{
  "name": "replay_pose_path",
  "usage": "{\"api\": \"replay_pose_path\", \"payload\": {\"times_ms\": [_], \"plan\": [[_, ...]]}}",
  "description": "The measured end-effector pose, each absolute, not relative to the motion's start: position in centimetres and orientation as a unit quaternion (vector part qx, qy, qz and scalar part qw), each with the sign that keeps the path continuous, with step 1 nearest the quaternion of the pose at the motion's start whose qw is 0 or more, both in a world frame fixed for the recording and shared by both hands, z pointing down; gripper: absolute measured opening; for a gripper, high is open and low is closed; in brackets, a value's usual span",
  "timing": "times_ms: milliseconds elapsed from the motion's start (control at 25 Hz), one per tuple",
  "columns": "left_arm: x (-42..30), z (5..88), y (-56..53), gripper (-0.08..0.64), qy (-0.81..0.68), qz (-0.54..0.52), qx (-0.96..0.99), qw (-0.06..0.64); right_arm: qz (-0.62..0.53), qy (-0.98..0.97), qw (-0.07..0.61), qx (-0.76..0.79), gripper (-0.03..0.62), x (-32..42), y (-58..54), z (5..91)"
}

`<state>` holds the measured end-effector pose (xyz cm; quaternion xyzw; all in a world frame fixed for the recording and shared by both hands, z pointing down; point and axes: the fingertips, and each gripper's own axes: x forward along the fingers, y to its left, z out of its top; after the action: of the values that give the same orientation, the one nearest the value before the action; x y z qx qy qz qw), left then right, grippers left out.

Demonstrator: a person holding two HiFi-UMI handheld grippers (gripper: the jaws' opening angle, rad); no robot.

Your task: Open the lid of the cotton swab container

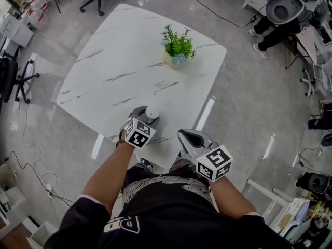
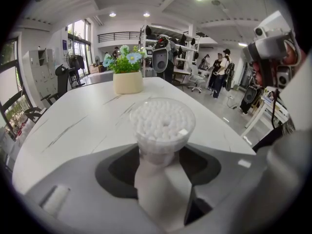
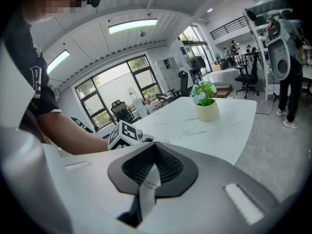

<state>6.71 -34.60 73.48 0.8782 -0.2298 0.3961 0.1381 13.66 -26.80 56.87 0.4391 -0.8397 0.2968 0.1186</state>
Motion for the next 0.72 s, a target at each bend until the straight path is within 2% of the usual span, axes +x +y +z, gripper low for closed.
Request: {"api": "replay_pose_path", "payload": {"times_ms": [720], "plan": [[7.00, 72.93, -34.17, 0.308, -0.229, 0.400, 0.879, 0.124, 0.288, -0.840, 0.118, 0.445, 0.000, 14.03, -26.20, 56.32]]}}
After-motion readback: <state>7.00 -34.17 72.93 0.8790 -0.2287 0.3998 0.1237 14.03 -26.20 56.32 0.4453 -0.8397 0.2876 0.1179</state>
